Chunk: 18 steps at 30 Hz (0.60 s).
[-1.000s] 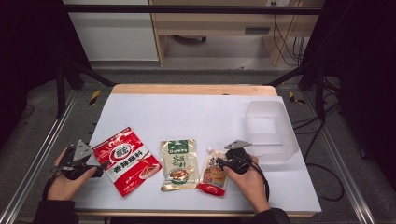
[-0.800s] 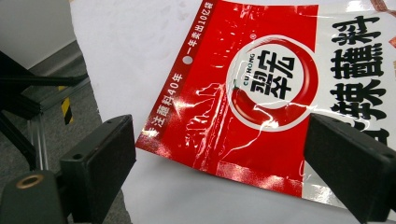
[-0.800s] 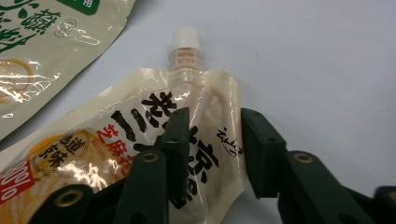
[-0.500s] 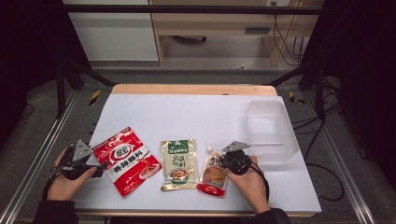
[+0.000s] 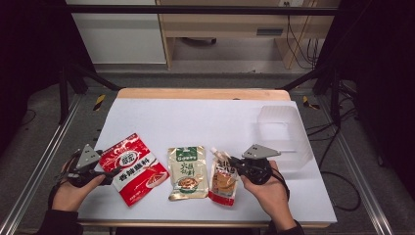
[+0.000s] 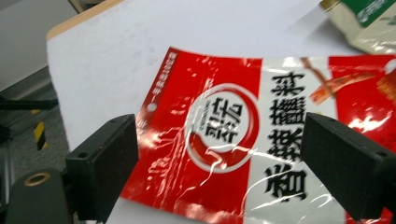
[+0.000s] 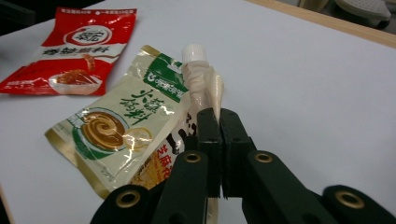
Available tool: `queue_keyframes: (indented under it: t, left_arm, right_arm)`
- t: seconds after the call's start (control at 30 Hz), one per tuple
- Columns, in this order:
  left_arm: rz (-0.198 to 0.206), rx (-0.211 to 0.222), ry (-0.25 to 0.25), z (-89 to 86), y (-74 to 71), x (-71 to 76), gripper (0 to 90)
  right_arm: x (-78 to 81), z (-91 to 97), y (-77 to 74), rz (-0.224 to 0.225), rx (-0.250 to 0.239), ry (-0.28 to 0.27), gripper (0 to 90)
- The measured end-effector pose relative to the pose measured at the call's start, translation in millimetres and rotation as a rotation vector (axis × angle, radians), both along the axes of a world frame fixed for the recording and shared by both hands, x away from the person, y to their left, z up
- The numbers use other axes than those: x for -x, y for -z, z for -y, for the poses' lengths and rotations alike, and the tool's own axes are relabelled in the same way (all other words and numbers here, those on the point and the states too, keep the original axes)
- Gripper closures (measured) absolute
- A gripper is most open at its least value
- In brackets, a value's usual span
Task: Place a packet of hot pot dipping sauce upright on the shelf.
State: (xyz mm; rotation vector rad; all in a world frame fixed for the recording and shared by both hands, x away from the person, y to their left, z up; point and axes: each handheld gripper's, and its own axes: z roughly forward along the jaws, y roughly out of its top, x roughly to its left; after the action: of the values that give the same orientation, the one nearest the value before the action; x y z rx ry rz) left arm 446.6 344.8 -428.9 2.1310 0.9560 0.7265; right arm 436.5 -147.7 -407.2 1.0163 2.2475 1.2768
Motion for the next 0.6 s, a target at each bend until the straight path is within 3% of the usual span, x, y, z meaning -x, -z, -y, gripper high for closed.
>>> queue_keyframes:
  t: [0.3, 0.5, 0.6]
  left_arm:
    - [-0.018, -0.025, 0.052, 16.9, -7.9, -5.6, 11.0]
    - [-0.04, -0.02, 0.11, 36.3, -16.9, -10.5, 10.9]
    - [-0.057, -0.02, 0.173, 52.2, -25.3, -14.5, 10.9]
  right_arm:
    - [4.5, -9.6, -27.3, 0.039, 0.038, -0.071, 89.3]
    - [1.0, -14.5, -44.0, 0.062, 0.054, -0.1, 89.4]
    - [-4.8, -17.5, -56.4, 0.083, 0.073, -0.113, 89.4]
